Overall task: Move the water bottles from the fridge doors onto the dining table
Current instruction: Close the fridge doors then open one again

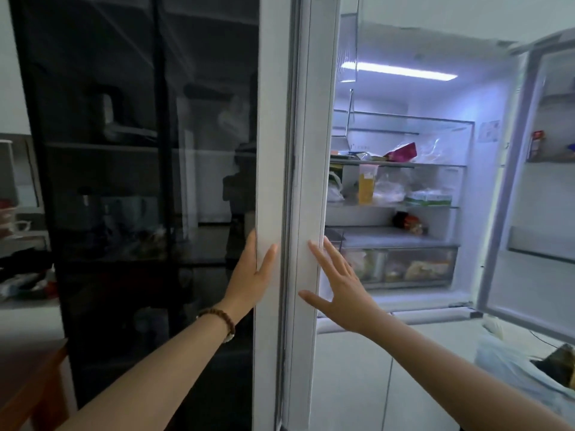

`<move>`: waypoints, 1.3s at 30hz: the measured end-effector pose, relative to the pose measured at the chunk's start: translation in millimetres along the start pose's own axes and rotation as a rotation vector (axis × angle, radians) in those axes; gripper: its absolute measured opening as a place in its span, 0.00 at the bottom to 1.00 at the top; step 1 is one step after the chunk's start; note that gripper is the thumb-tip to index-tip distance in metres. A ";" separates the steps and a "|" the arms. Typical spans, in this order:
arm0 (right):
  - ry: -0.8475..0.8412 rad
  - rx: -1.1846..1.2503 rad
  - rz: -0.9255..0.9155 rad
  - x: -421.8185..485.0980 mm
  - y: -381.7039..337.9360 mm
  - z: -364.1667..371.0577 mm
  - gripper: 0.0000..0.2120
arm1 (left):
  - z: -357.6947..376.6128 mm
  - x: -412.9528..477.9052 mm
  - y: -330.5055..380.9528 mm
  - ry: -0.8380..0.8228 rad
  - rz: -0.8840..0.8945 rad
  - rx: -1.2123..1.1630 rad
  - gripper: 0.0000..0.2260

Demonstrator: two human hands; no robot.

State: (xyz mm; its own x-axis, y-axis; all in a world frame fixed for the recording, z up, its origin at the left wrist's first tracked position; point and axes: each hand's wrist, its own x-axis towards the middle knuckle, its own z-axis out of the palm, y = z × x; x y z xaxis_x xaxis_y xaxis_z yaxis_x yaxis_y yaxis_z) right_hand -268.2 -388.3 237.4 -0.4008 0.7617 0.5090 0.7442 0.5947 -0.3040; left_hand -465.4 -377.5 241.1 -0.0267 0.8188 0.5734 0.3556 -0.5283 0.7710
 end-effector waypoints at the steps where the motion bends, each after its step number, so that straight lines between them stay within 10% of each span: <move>1: 0.014 0.046 0.022 -1.2 2.3 -0.9 0.40 | 8.8 -2.3 2.5 0.002 0.009 0.014 0.29; 30: 0.606 0.409 0.296 53.4 324.5 -73.9 0.46 | 303.1 211.8 -54.3 -0.018 0.556 0.601 0.25; 39: 0.683 -0.319 0.123 119.6 399.4 -59.6 0.35 | 353.7 293.6 -105.8 0.061 0.724 0.770 0.25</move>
State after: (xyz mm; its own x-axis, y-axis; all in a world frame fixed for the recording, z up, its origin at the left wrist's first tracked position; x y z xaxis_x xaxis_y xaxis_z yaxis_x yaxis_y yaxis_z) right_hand 13.0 -74.9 224.9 0.0373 0.4280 0.9030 0.9220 0.3337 -0.1962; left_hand -180.5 -1.9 229.9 0.3895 0.3414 0.8554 0.8012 -0.5837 -0.1318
